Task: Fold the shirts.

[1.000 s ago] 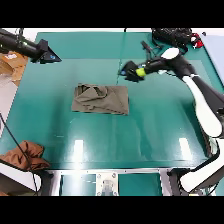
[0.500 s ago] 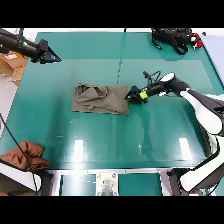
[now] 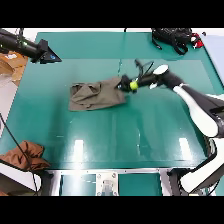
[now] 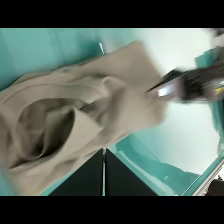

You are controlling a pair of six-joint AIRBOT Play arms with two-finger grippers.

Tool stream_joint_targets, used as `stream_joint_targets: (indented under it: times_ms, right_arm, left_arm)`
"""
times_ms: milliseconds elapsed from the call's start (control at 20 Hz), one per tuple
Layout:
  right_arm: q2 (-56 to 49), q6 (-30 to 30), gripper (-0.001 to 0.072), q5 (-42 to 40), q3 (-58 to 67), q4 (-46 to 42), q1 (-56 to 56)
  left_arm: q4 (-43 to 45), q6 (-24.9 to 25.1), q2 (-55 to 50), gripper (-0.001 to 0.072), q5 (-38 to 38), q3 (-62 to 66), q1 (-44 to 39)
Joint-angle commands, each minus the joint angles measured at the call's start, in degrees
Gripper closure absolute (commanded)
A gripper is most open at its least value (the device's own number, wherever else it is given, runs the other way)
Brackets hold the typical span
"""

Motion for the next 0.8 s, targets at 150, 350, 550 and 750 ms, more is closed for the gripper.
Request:
stream_joint_targets:
  times_ms: [150, 350, 550, 750]
  right_arm:
    - [11.89, 11.26, 0.0697, 10.27, 20.11, -5.05, -17.75]
    - [17.14, 18.05, 0.0697, 16.11, 24.50, -14.34, -37.42]
    - [17.51, 19.30, 0.0697, 22.01, 24.30, -16.83, -57.46]
    - [17.57, 18.91, 0.0697, 29.05, 24.30, -18.62, -70.73]
  left_arm:
    - [-0.02, -0.02, 0.02, 0.0686, -0.85, 0.00, 0.00]
    - [-0.44, -0.20, 0.02, 0.0685, -0.92, 0.00, 0.00]
    - [-0.46, -0.68, 0.02, 0.0685, -0.85, 0.00, -0.02]
    - [-0.44, -1.33, 0.02, 0.0685, -0.85, 0.00, -0.02]
